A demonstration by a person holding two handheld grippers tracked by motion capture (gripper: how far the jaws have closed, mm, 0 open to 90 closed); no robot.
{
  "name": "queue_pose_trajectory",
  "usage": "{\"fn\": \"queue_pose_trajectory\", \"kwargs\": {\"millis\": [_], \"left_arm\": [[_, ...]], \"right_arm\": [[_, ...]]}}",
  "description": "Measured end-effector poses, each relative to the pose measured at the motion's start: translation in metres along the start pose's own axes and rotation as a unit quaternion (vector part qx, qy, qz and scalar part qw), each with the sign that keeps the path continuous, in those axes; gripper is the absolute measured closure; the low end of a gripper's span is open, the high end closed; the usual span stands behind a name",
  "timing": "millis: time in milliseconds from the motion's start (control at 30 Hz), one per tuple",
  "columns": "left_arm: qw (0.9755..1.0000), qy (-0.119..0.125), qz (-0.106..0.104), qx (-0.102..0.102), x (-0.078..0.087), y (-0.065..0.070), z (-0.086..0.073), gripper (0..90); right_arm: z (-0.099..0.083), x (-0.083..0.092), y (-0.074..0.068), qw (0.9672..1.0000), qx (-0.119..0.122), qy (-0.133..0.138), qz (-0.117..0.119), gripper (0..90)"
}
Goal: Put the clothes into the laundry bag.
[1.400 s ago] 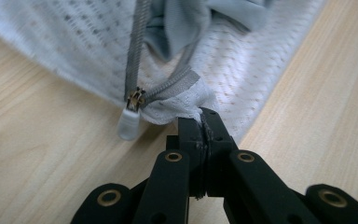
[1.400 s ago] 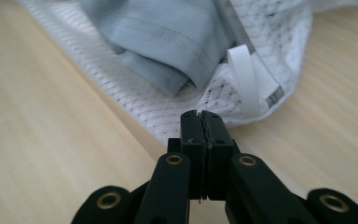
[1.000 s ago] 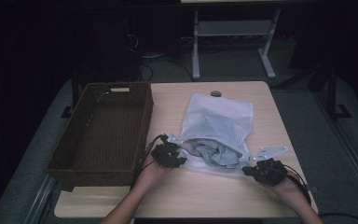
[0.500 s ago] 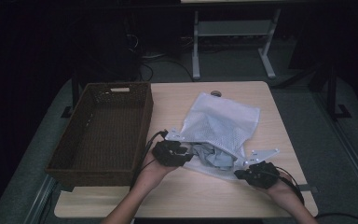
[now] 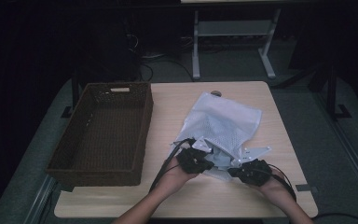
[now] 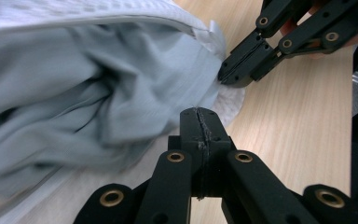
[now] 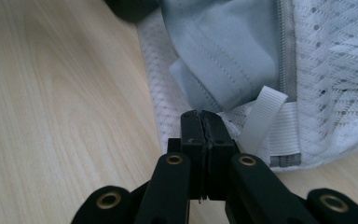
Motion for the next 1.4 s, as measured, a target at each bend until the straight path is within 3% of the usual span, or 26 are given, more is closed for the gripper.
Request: {"fn": "queue_pose_trajectory", "kwargs": {"millis": [100, 233, 600, 833, 1233, 1400], "left_arm": [[1.0, -0.006, 0.004, -0.002, -0.015, -0.001, 0.006, 89.7], [0.9997, -0.005, 0.024, 0.01, -0.03, -0.014, 0.014, 89.7], [0.9967, -0.001, 0.069, 0.042, -0.034, -0.043, 0.021, 89.8], [0.9926, 0.004, 0.103, 0.063, -0.036, -0.06, 0.025, 89.8], [0.9876, 0.021, 0.124, 0.094, -0.038, -0.087, 0.032, 89.8], [0.9891, 0.03, 0.109, 0.095, -0.036, -0.084, 0.031, 89.7]], "right_arm": [[0.001, 0.0, -0.002, 1.0, 0.004, -0.001, 0.001, 88.6], [-0.001, 0.0, -0.004, 0.9999, 0.008, -0.003, 0.006, 88.7], [-0.008, 0.002, -0.008, 0.9995, 0.018, -0.016, 0.019, 89.4], [-0.01, 0.004, -0.011, 0.9991, 0.026, -0.021, 0.026, 89.6], [-0.019, 0.007, -0.012, 0.9983, 0.031, -0.031, 0.039, 89.7], [-0.02, 0.006, -0.011, 0.9983, 0.03, -0.033, 0.036, 89.6]]}}
Point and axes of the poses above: each handheld gripper's, and its own axes: x roughly backward along the jaws, z roughly out of its top, y roughly to its right, the point moved 9 cm from there along -x, roughly forward along the jaws, and after that the axes turned 11 degrees about -y, right-handed, at the moved point
